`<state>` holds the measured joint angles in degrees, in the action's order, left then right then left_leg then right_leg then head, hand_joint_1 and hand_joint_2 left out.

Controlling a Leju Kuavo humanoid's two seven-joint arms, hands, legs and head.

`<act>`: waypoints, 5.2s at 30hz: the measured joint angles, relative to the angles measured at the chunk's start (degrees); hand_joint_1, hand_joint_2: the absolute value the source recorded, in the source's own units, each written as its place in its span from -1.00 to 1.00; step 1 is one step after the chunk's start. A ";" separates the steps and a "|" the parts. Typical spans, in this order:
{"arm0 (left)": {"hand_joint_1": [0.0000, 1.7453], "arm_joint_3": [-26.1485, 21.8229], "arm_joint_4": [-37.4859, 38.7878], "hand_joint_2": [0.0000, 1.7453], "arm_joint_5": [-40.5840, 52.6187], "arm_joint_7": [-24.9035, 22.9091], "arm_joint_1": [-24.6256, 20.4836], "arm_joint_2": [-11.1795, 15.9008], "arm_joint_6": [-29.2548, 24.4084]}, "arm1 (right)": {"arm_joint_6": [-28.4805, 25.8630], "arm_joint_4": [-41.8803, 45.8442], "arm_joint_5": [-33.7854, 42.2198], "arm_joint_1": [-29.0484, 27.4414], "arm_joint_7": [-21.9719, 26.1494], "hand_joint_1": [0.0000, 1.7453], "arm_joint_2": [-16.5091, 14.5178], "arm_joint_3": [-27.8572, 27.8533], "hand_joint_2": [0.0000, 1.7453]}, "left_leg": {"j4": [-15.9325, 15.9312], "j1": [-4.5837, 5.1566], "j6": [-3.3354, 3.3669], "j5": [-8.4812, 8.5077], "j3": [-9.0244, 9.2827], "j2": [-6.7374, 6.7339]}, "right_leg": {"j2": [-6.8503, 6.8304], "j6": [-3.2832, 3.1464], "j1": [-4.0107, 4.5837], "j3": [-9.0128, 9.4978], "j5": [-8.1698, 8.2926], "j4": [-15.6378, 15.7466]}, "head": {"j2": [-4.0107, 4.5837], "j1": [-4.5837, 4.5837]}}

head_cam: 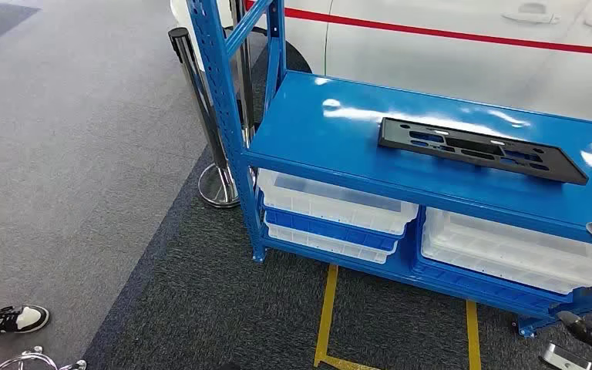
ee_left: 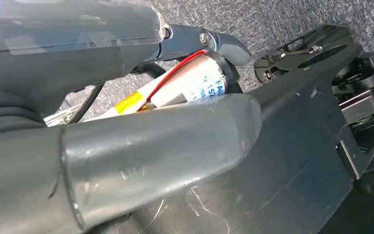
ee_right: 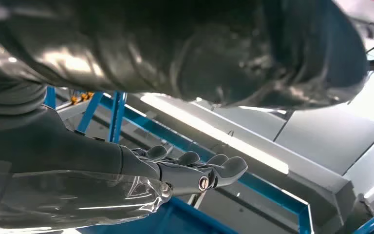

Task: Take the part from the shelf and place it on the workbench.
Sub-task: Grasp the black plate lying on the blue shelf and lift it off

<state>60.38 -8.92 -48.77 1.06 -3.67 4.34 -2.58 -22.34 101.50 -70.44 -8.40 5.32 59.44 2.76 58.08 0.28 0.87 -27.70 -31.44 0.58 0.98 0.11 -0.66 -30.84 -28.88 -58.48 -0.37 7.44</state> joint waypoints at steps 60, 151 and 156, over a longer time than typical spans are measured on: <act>-1.00 4.01 1.29 -1.00 -0.01 -3.02 0.83 0.67 -0.39 | 6.09 -15.53 8.44 15.99 1.68 -1.00 -13.05 22.79 -1.00 | -4.55 2.08 6.90 2.75 1.84 -0.62 | -0.92 0.17 0.32 2.34 -2.11 -2.27 | 0.01 -0.92; -1.00 7.05 2.70 -1.00 -4.17 1.71 1.18 -0.52 -0.75 | 15.60 -65.41 -0.78 51.58 -10.43 0.88 -47.07 49.32 1.00 | -0.21 0.47 1.11 1.67 -1.46 0.34 | -1.08 2.23 -1.67 -3.23 4.06 0.82 | 0.00 -0.62; -1.00 6.85 2.79 -1.00 -4.87 1.89 1.27 -0.55 -0.85 | 14.80 -66.22 -0.62 49.21 -11.12 1.00 -45.72 46.37 1.00 | -0.20 0.47 1.12 1.67 -1.39 0.32 | -1.06 2.29 -1.68 -3.14 4.04 0.83 | 0.00 -0.62</act>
<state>67.23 -6.13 -53.64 2.95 -2.40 3.79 -3.43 -7.54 35.28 -71.06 40.81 -5.80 13.72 49.13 57.88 0.75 1.99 -26.03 -32.83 0.90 -0.08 2.40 -2.34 -33.99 -24.84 -57.65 -0.37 6.82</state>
